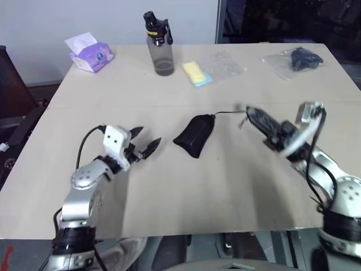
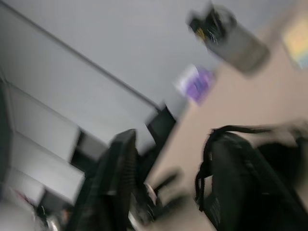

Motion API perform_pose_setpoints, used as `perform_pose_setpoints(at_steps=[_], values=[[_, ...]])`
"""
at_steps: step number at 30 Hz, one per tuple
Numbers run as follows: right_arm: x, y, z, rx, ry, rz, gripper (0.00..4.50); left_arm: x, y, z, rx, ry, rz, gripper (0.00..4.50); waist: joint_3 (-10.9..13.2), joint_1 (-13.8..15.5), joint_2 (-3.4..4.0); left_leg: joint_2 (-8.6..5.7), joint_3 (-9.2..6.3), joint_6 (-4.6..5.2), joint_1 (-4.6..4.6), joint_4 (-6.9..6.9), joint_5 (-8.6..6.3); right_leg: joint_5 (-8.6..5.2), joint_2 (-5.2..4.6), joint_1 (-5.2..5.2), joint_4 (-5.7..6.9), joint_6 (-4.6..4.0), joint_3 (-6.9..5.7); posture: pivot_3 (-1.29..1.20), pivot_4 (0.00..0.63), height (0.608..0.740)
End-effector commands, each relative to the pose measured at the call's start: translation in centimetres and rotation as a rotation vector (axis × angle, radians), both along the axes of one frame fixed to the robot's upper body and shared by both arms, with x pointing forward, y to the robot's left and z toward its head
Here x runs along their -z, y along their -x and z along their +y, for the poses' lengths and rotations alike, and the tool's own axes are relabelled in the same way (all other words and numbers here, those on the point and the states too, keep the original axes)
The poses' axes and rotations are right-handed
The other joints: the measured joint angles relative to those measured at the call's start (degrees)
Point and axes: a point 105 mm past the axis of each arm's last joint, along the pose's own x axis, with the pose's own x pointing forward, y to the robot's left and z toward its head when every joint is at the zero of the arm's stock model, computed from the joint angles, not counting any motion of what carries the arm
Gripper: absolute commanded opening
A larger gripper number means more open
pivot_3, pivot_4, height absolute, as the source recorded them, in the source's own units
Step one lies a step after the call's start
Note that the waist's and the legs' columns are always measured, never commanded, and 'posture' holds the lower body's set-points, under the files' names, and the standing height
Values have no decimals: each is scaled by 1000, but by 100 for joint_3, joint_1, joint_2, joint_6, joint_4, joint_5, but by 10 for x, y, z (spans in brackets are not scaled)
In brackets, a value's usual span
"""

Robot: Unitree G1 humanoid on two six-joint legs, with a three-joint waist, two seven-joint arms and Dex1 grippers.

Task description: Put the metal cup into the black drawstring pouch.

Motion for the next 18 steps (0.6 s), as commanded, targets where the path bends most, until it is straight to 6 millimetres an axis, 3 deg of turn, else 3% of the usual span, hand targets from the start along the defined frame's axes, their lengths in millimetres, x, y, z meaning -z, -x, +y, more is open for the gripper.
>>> perform_pose_setpoints(at_steps=[1,3,7,10,13,18], values=[[25,13,-17,-27,389,-152,2277,-3,17,2,37,-16,9,3826,-3,11,0,0,8,0,0,6,0,-4,-1,0,0,-3,1,0,150,740],[39,10,-35,-7,570,-245,2277,-2,26,7,39,-6,31,3826,-8,-2,-11,8,30,0,4,10,0,-10,-1,5,-7,1,7,0,150,740],[54,13,-56,-75,693,-313,2277,0,35,15,16,-11,51,3826,-8,24,-13,28,53,-1,9,33,-1,-15,7,12,-8,10,9,0,150,740],[62,15,-70,-120,740,-336,2976,2,40,15,17,-24,58,3826,-10,35,-17,28,57,-1,12,37,-1,-15,5,20,-10,10,9,0,150,740],[57,8,-75,-76,714,-395,4373,1,40,14,13,-23,55,3826,-9,43,-19,31,55,-1,26,36,-2,-14,5,43,-23,10,4,0,150,740],[65,6,-87,-68,812,-484,4445,2,47,13,17,-33,55,3826,-9,43,-18,32,63,0,72,24,-4,-16,1,87,-33,10,9,0,150,740]])
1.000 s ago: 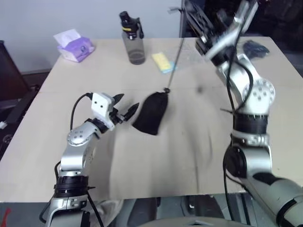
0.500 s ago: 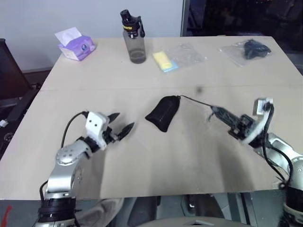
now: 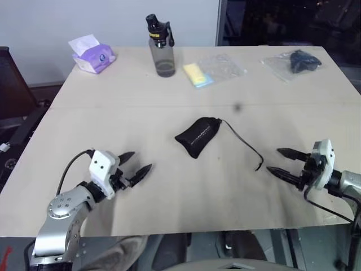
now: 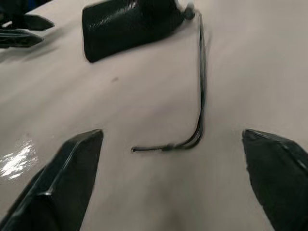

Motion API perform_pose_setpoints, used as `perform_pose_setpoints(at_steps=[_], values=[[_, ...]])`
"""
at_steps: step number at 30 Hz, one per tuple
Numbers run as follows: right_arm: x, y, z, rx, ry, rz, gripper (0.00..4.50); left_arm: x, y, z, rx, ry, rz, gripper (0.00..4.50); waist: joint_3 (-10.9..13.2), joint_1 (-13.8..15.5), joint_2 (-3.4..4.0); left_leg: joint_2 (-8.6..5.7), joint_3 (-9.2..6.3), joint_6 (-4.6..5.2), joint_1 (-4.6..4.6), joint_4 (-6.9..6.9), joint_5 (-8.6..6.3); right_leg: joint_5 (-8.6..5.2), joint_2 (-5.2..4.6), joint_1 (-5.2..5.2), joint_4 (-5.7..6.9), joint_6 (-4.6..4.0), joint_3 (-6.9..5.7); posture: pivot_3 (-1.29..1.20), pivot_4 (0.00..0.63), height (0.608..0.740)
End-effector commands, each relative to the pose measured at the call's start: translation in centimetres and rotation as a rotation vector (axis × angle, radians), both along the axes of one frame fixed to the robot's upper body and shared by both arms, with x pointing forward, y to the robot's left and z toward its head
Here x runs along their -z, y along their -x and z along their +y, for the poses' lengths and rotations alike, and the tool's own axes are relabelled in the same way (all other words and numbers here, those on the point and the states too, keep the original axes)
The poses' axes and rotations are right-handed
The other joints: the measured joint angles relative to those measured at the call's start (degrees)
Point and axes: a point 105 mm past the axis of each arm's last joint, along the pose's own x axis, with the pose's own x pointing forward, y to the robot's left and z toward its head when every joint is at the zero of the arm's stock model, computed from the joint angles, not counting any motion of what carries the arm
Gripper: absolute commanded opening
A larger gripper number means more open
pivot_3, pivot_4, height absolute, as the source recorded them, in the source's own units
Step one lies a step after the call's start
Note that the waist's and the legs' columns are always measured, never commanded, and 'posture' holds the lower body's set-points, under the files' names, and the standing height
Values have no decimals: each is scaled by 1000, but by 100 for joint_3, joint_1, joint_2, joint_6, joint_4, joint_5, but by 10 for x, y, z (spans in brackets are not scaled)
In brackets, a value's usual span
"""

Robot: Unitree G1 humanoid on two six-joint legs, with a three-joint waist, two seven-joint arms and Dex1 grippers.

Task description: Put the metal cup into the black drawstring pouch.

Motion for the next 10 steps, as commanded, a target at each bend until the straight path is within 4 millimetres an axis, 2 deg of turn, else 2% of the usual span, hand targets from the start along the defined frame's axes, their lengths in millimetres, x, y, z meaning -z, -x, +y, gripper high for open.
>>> perform_pose_setpoints(at_steps=[1,6,10], values=[[-3,3,-13,-21,84,-91,4445,-9,6,-2,16,-16,-36,3826,0,0,-1,0,2,1,5,-5,-1,0,-1,4,-5,0,1,0,150,740],[1,11,-26,-40,85,-176,4445,-1,14,-9,44,-88,-42,3826,0,1,0,0,3,2,4,-6,-1,1,-1,4,-7,-1,2,0,150,740],[1,12,-29,-37,61,-190,4445,0,17,-15,73,-80,-34,3826,0,2,0,2,6,2,11,-6,-1,1,-2,6,-5,-2,6,0,150,740]])
